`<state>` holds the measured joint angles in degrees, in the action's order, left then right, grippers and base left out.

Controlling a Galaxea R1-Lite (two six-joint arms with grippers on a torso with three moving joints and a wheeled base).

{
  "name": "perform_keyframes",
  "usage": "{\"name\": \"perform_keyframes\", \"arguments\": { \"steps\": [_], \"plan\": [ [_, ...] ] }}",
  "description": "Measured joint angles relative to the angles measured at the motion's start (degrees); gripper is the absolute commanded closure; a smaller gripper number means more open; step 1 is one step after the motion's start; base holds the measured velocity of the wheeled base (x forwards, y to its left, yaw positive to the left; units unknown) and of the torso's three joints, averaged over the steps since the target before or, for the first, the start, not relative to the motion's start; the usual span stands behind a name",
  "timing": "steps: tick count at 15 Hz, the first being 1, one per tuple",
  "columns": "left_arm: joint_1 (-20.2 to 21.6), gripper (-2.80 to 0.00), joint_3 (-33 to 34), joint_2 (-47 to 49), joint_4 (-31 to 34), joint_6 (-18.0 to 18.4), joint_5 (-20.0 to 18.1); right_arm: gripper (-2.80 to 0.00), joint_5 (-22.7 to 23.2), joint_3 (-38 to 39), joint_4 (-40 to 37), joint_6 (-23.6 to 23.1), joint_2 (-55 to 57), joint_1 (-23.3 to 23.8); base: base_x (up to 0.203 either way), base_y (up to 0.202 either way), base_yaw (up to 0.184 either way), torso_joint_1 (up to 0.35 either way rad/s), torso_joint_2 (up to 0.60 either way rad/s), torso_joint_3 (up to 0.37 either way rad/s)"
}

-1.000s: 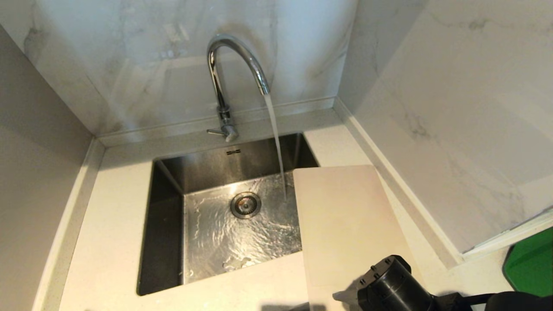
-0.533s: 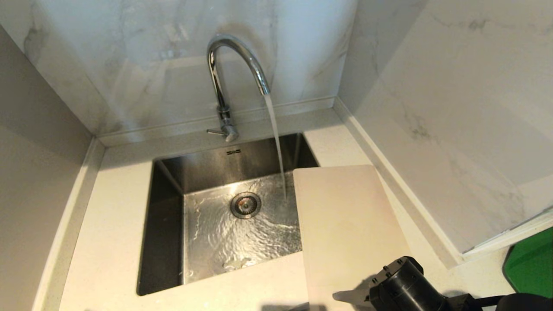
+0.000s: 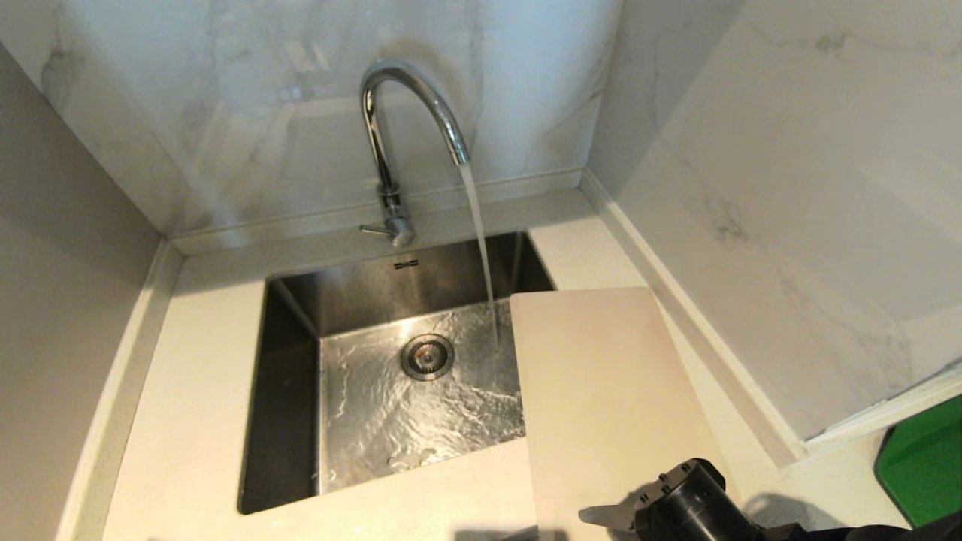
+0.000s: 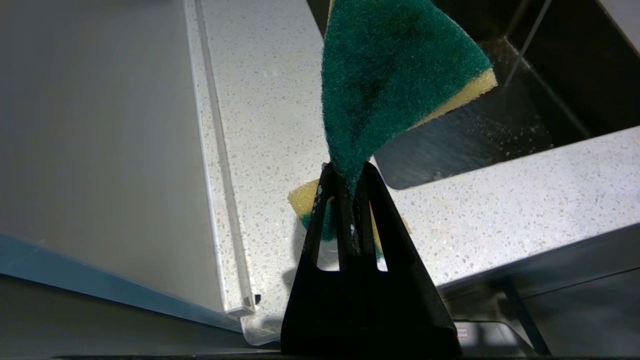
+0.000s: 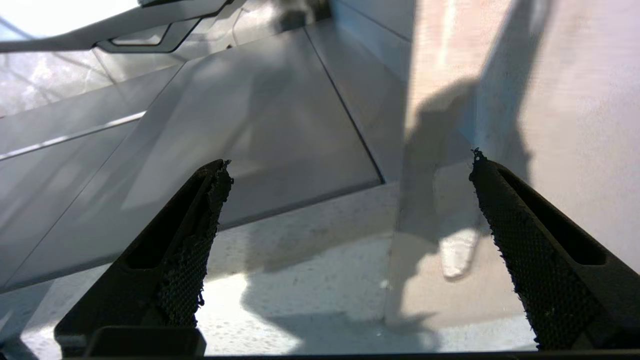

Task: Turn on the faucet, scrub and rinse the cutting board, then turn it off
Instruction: Pick up the cutting board

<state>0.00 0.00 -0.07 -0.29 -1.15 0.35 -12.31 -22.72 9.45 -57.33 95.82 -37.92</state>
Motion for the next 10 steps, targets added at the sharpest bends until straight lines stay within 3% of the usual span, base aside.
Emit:
{"name": "perform_keyframes", "arguments": {
  "steps": [10],
  "plan": [
    [0.0,0.00,0.0,0.0,0.0,0.2,0.0,-2.80,0.0,0.3,6.6,-6.1,3.5,6.4,0.000,0.000,0.000,0.000,0.00,0.000]
  ]
}}
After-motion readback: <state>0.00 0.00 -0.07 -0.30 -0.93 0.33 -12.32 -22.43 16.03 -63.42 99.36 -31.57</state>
